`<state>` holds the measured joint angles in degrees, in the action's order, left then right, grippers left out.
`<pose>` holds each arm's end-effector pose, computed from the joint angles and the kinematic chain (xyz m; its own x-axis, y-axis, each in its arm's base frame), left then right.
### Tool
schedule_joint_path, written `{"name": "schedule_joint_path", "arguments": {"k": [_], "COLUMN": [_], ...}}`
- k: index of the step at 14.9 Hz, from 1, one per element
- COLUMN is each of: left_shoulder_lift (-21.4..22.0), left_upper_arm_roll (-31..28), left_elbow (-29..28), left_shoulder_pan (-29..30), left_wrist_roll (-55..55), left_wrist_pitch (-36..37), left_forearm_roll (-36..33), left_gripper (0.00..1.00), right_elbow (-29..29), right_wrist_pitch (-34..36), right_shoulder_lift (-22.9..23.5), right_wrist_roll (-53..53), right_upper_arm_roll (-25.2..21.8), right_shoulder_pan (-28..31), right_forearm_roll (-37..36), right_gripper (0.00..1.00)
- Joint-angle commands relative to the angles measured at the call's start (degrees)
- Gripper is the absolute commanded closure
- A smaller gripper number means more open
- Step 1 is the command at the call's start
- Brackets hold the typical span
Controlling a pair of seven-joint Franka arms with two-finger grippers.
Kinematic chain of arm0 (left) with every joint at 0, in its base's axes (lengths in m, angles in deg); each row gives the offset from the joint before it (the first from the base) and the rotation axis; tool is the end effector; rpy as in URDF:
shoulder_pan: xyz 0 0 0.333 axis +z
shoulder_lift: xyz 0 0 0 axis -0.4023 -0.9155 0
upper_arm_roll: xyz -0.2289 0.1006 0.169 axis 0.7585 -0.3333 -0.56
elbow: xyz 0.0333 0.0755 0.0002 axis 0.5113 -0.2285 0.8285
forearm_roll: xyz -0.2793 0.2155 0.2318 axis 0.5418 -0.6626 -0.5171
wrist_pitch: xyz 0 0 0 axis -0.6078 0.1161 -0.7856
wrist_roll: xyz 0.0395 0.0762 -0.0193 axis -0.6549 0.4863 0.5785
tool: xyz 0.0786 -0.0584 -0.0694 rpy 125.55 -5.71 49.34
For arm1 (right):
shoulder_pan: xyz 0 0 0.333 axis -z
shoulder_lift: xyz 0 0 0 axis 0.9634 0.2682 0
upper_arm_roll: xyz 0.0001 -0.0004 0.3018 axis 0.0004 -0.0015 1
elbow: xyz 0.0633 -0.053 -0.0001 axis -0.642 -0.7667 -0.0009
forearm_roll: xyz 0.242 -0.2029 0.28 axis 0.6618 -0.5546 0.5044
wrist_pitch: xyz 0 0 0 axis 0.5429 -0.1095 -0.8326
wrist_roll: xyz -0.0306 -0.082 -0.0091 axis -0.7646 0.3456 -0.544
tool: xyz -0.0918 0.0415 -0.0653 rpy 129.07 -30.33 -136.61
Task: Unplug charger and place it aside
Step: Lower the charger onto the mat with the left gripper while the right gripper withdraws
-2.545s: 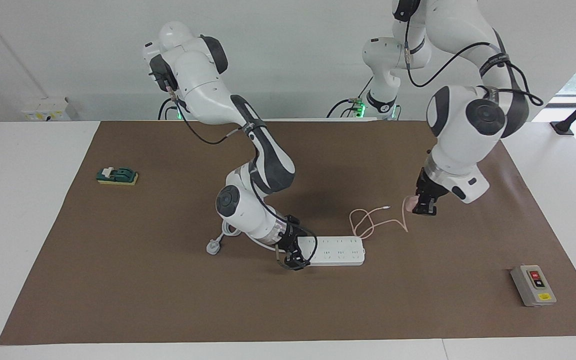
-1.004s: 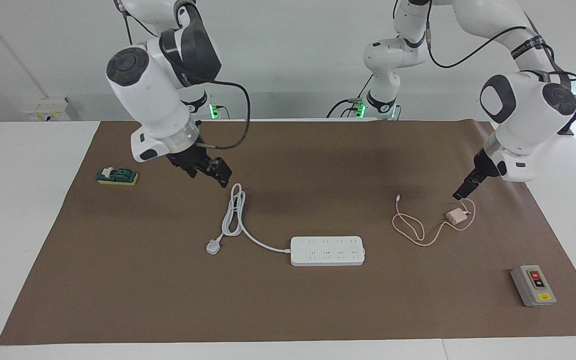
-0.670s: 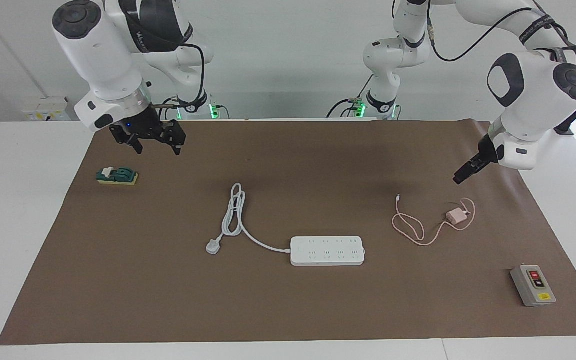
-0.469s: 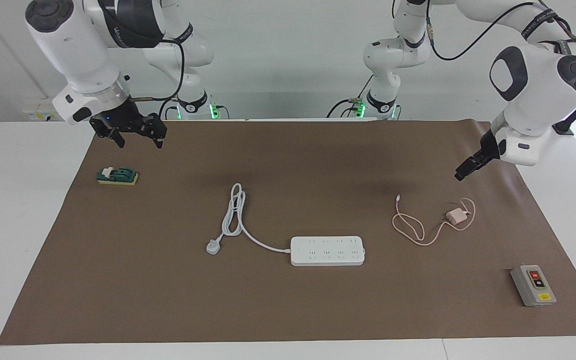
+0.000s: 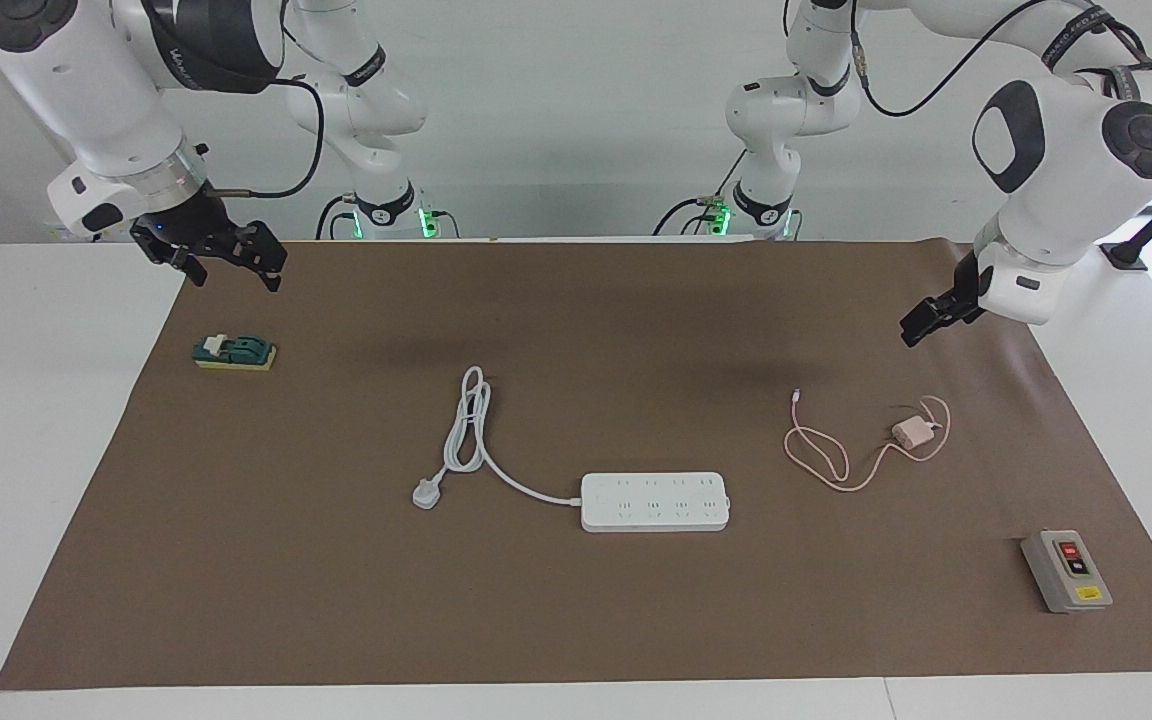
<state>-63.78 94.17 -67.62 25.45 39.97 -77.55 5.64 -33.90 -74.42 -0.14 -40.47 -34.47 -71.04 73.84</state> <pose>0.6140 -0.0193 0.5113 0.9596 0.2532 -0.1231 0.2439 -0.9660 -0.0856 0.5754 -0.0358 0.5641 0.9880 -0.1223 -0.0946 -0.1208 -0.9925 0.0210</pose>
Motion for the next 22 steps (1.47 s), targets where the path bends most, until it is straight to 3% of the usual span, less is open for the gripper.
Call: {"name": "schedule_joint_path", "arguments": {"k": [1, 10, 14, 17, 19, 22], "left_shoulder_lift": [-0.3, 1.8, 2.7, 4.7, 8.5, 8.7], "left_upper_arm_roll": [-0.1, -0.1, 0.3, 0.6, 0.6, 1.0], "left_elbow": [2.2, -1.1, -0.4, -2.9, -7.5, -8.2], "left_shoulder_pan": [-2.1, -3.0, -0.1, -0.6, -0.5, -0.6], "left_wrist_roll": [-0.8, -2.9, -4.3, -4.4, -4.7, -4.6], "left_wrist_pitch": [2.1, 1.2, 0.3, 0.0, 0.0, 0.2], "left_forearm_roll": [-0.1, 0.5, 5.1, 5.0, 5.0, 5.3], "left_gripper": [0.0, 0.0, 0.0, 0.0, 0.0, 0.0], "right_elbow": [-1.7, -1.7, -1.9, -2.3, -2.5, -2.7], "right_wrist_pitch": [-1.3, -6.2, -5.7, -5.4, -5.4, -5.5], "right_shoulder_lift": [-1.2, -1.0, -1.0, -1.3, -1.4, -1.4], "right_wrist_roll": [-2.7, -8.4, -9.0, -9.2, -8.8, -7.8], "right_upper_arm_roll": [0.8, 0.9, 1.1, 1.1, 1.1, 1.0], "right_shoulder_pan": [0.5, 0.0, -0.2, -0.2, -0.2, -0.2], "right_forearm_roll": [-3.0, -2.7, -2.2, -2.0, -1.1, 0.0], "right_gripper": [0.0, 0.0, 0.0, 0.0, 0.0, 0.0]}}
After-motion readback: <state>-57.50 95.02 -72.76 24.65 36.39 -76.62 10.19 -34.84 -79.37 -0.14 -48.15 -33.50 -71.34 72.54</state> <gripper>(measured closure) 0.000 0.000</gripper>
